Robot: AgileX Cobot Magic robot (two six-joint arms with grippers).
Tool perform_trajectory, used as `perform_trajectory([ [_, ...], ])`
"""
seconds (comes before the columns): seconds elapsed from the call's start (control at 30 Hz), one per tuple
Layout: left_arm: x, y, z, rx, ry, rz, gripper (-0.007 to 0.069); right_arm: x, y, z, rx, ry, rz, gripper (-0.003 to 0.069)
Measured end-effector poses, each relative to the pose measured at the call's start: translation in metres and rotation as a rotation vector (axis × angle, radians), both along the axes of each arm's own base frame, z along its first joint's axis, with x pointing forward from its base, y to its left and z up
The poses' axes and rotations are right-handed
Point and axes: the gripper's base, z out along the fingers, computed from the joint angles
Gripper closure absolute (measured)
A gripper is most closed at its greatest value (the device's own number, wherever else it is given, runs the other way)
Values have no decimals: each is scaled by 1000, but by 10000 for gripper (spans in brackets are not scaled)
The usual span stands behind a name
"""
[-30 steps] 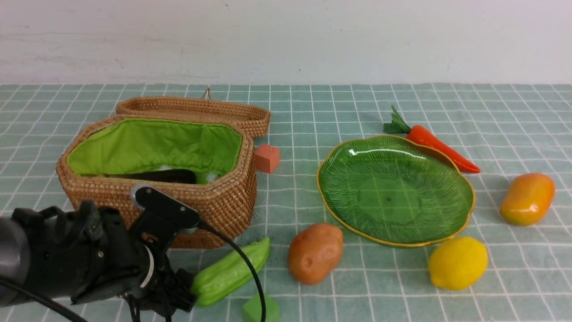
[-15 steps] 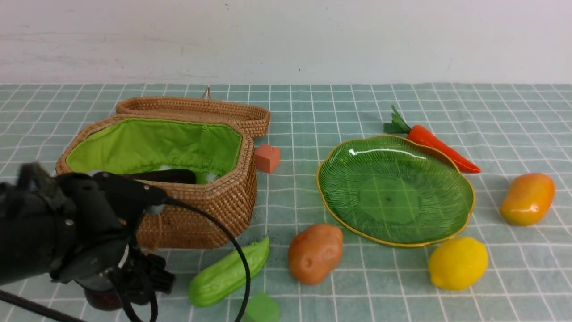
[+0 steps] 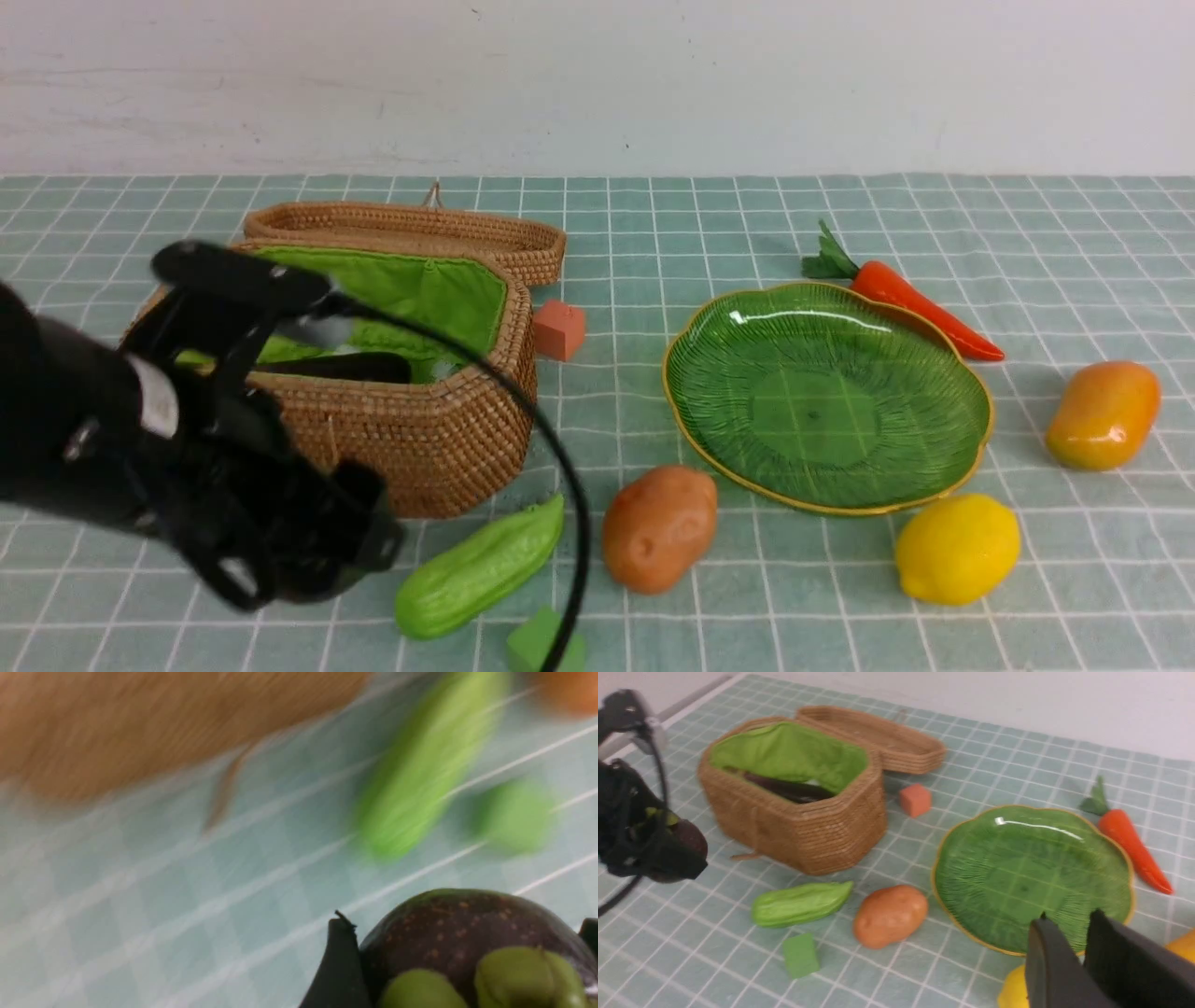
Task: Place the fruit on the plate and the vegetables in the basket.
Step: Grab a mangosteen with your left arm and put it on the plate on the right
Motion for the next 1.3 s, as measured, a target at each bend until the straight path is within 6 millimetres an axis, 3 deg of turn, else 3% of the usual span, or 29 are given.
perform_trajectory([
  [0.03,2,-3,0,-12,2,-21,57,0,-1,0,0,1,-8,527],
  [0.13,35,-39,16,-144,-51,-176,57,4,-11,-2,16,39,-151,523],
  [0.17,36,-41,14,-146,-46,-181,57,4,-12,-3,18,42,-158,523],
  [0.23,60,-69,15,-172,-93,-278,57,4,-16,-6,18,81,-209,522],
  [0.3,77,-100,5,-158,-117,-360,57,3,-17,-8,12,114,-220,522],
  [0.33,80,-106,3,-158,-119,-369,57,3,-17,-9,12,117,-220,522],
  [0.4,100,-141,-12,-151,-130,-424,57,1,-16,-12,8,159,-211,522],
  [0.63,156,-193,-47,-159,-157,-440,57,-5,-10,-17,-14,224,-129,522],
  [0.87,183,-210,-83,-144,-195,-417,53,-6,-8,-17,3,238,-111,518],
  [1.0,190,-213,-97,-129,-223,-403,-26,-6,-8,-17,2,241,-111,517],
  [1.2,188,-212,-88,-135,-229,-410,-32,-6,-8,-18,4,242,-109,517],
  [1.3,175,-206,-65,-119,-192,-463,10,-6,-8,-18,4,242,-109,517],
])
